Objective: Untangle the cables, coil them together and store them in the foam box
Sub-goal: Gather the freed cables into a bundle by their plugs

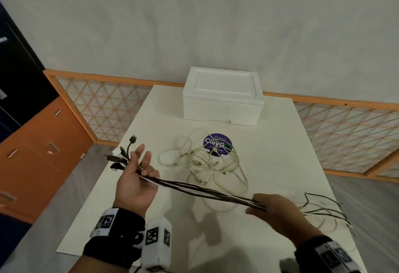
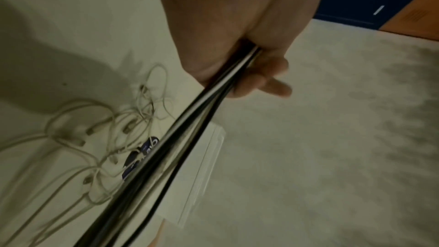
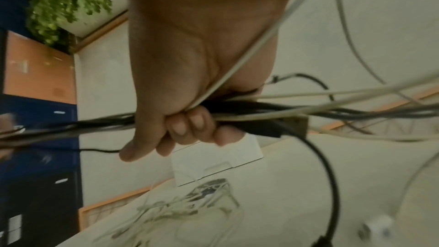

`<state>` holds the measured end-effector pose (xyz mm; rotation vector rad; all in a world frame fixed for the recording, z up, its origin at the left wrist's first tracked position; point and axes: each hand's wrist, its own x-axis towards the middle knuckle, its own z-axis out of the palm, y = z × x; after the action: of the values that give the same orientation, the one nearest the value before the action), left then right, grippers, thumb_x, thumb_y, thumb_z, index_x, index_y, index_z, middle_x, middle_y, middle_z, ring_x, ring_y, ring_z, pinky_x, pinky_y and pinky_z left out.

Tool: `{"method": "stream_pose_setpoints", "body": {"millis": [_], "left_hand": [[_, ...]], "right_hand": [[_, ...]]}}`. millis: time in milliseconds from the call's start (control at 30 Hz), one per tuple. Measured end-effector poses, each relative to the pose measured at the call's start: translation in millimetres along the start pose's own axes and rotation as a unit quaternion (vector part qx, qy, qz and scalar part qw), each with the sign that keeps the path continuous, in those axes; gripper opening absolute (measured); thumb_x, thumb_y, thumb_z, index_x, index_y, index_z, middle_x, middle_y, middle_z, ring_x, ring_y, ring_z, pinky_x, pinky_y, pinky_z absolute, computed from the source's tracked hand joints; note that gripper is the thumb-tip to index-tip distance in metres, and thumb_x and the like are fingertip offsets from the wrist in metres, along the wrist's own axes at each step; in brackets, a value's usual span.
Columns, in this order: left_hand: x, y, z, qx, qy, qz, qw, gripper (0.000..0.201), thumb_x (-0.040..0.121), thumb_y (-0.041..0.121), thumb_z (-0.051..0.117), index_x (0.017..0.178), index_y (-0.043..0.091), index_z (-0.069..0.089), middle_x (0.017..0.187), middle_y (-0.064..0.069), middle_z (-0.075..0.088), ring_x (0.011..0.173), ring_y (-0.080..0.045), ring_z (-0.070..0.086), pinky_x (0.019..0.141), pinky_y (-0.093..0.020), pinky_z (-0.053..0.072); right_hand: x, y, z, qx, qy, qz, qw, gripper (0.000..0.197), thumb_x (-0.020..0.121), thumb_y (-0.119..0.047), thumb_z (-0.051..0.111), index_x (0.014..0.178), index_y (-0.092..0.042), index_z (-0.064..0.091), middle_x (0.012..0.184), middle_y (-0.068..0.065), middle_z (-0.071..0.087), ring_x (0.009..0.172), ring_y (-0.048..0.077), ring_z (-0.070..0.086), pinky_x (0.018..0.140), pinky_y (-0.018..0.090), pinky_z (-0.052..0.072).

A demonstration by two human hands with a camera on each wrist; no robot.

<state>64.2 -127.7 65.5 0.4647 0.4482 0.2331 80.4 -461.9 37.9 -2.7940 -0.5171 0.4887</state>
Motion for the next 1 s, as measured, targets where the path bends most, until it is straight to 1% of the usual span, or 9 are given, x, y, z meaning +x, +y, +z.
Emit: {"method": "stream_pose_setpoints", "body": {"millis": [133, 333, 433, 533, 567, 700, 833, 900, 1000], "left_hand": [[11, -3, -22, 0.004, 0.04, -0.013, 0.999, 0.023, 0.097, 0.038, 0.044, 0.086, 0.023, 0.058, 0.045, 0.01, 0.033, 0.031, -0.004, 0.028, 0.035, -0.015, 0.027], [36, -13, -49, 0.018, 0.115, -0.007, 0.993, 0.019, 0.1, 0.031, 0.044, 0.088, 0.022, 0.056, 0.051, 0.009, 0.037, 0.034, -0.004, 0.028, 0.034, -0.014, 0.028], [44, -21, -62, 0.062, 0.119, -0.005, 0.991, 0.022, 0.101, 0.035, 0.041, 0.09, 0.02, 0.054, 0.045, 0.01, 0.03, 0.033, -0.003, 0.023, 0.032, -0.015, 0.022], [50, -21, -70, 0.115, 0.119, -0.005, 0.986, 0.027, 0.1, 0.033, 0.042, 0.083, 0.016, 0.053, 0.047, 0.009, 0.026, 0.034, -0.004, 0.022, 0.033, -0.017, 0.02], [51, -21, -72, 0.126, 0.116, -0.006, 0.985, 0.028, 0.1, 0.033, 0.043, 0.081, 0.015, 0.053, 0.048, 0.008, 0.025, 0.034, -0.004, 0.023, 0.034, -0.017, 0.021], [56, -21, -71, 0.145, 0.089, -0.022, 0.985, 0.025, 0.099, 0.028, 0.046, 0.084, 0.011, 0.056, 0.044, 0.008, 0.03, 0.036, -0.005, 0.028, 0.037, -0.017, 0.027], [60, -22, -64, 0.162, 0.066, -0.05, 0.983, 0.018, 0.098, 0.021, 0.049, 0.105, 0.015, 0.064, 0.05, 0.005, 0.043, 0.039, -0.005, 0.037, 0.039, -0.018, 0.035], [63, -21, -59, 0.165, 0.062, -0.068, 0.982, 0.017, 0.097, 0.019, 0.051, 0.105, 0.015, 0.066, 0.056, 0.003, 0.05, 0.038, -0.005, 0.036, 0.038, -0.017, 0.033], [66, -20, -45, 0.157, 0.046, -0.099, 0.982, 0.016, 0.097, 0.016, 0.051, 0.098, 0.011, 0.066, 0.06, 0.001, 0.056, 0.034, -0.004, 0.033, 0.035, -0.015, 0.029]], "right_hand": [[-7, 6, -4, 0.015, -0.02, 0.031, 0.999, 0.044, 0.077, -0.063, 0.06, 0.068, -0.022, 0.047, 0.059, -0.003, 0.049, 0.056, 0.009, 0.05, 0.049, 0.02, 0.038], [8, -2, 18, 0.022, -0.213, 0.05, 0.976, 0.04, 0.073, -0.06, 0.065, 0.06, -0.027, 0.048, 0.062, -0.008, 0.051, 0.064, 0.003, 0.05, 0.056, 0.017, 0.033], [26, -11, 33, -0.022, -0.263, 0.051, 0.963, 0.045, 0.067, -0.071, 0.063, 0.072, -0.029, 0.048, 0.08, -0.009, 0.052, 0.084, 0.014, 0.054, 0.067, 0.028, 0.038], [49, -28, 32, 0.012, -0.175, 0.026, 0.984, 0.088, 0.039, -0.095, 0.037, 0.096, -0.032, 0.059, 0.099, -0.007, 0.056, 0.097, 0.015, 0.053, 0.084, 0.031, 0.043], [58, -35, 31, 0.035, -0.129, 0.028, 0.991, 0.096, 0.041, -0.096, 0.035, 0.105, -0.029, 0.06, 0.101, -0.008, 0.057, 0.097, 0.013, 0.053, 0.086, 0.03, 0.044], [100, -55, 35, 0.046, 0.05, 0.081, 0.994, 0.054, 0.08, -0.063, 0.057, 0.116, -0.022, 0.055, 0.112, -0.004, 0.061, 0.099, 0.012, 0.056, 0.086, 0.029, 0.044], [126, -54, 55, -0.023, -0.027, 0.119, 0.992, 0.043, 0.083, -0.045, 0.06, 0.117, -0.022, 0.051, 0.118, 0.001, 0.061, 0.111, 0.023, 0.057, 0.091, 0.033, 0.046], [133, -55, 56, 0.03, -0.025, 0.119, 0.992, 0.017, 0.087, -0.038, 0.052, 0.098, -0.025, 0.056, 0.103, 0.0, 0.066, 0.101, 0.024, 0.061, 0.084, 0.033, 0.047], [137, -59, 34, 0.185, 0.072, 0.099, 0.975, 0.02, 0.095, -0.037, 0.045, 0.081, -0.025, 0.053, 0.072, -0.003, 0.063, 0.076, 0.023, 0.062, 0.071, 0.034, 0.048]]}}
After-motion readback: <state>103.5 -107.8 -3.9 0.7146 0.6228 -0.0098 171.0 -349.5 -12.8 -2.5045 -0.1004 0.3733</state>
